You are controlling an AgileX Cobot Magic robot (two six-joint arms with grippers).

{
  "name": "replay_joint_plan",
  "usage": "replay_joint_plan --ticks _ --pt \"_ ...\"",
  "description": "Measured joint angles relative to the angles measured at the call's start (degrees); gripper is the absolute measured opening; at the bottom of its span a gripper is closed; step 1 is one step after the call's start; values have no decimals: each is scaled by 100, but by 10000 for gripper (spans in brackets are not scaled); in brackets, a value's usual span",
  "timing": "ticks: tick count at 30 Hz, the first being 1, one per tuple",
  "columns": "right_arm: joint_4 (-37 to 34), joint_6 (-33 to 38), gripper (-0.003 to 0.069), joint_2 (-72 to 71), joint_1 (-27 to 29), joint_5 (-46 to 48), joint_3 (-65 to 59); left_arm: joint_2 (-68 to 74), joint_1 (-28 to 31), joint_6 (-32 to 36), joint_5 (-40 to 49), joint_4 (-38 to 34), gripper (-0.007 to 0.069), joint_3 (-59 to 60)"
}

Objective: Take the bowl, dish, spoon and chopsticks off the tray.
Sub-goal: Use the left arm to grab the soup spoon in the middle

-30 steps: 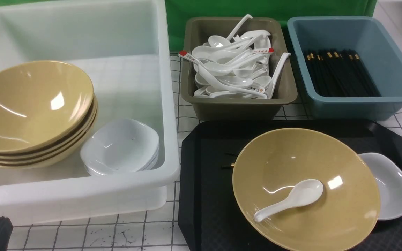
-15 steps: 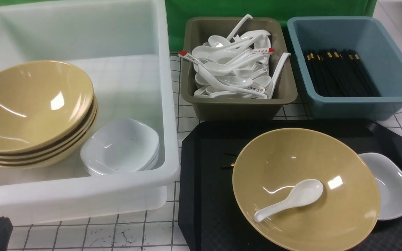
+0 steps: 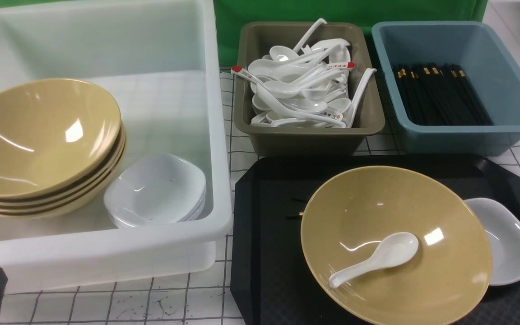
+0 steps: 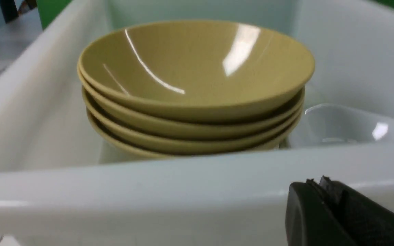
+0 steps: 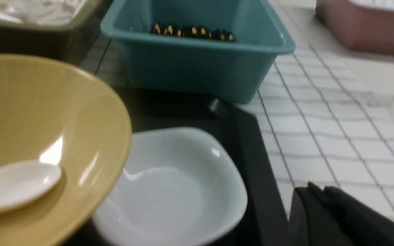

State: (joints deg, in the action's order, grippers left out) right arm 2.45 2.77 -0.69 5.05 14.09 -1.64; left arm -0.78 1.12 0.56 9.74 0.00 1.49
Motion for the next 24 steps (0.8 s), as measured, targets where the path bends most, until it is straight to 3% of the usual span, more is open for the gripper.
replay_joint_plan --ticks 7,9,10,11,12,15,18,19,20,24 --pt "0 -27 89 0 0 -2319 0 0 0 -234 -2352 0 -14 5" --pt "0 -343 92 0 0 -3215 0 0 0 -363 -3368 0 -14 5" --pt "0 -411 92 0 0 -3215 0 0 0 -379 -3452 0 -14 5" --pt "0 -894 94 0 0 -3709 0 0 0 -529 -4027 0 -14 5" --pt "0 -1873 96 0 0 -4212 0 0 0 -644 -4481 -75 -14 5" --pt "0 -3299 99 -2 0 -4974 0 0 0 -845 -5095 -296 -14 5" --pt "0 -3586 99 -2 0 -5093 0 0 0 -960 -4750 -387 -14 -238" --pt "50 -3592 95 7 0 -4939 140 11 0 -982 -4033 -414 -14 -672" --pt "115 -3538 86 65 0 -4535 409 138 0 -960 -3167 -411 -14 -1267" --pt "395 -3214 44 457 0 -2520 1706 1121 0 -748 -1468 -411 -14 -2730"
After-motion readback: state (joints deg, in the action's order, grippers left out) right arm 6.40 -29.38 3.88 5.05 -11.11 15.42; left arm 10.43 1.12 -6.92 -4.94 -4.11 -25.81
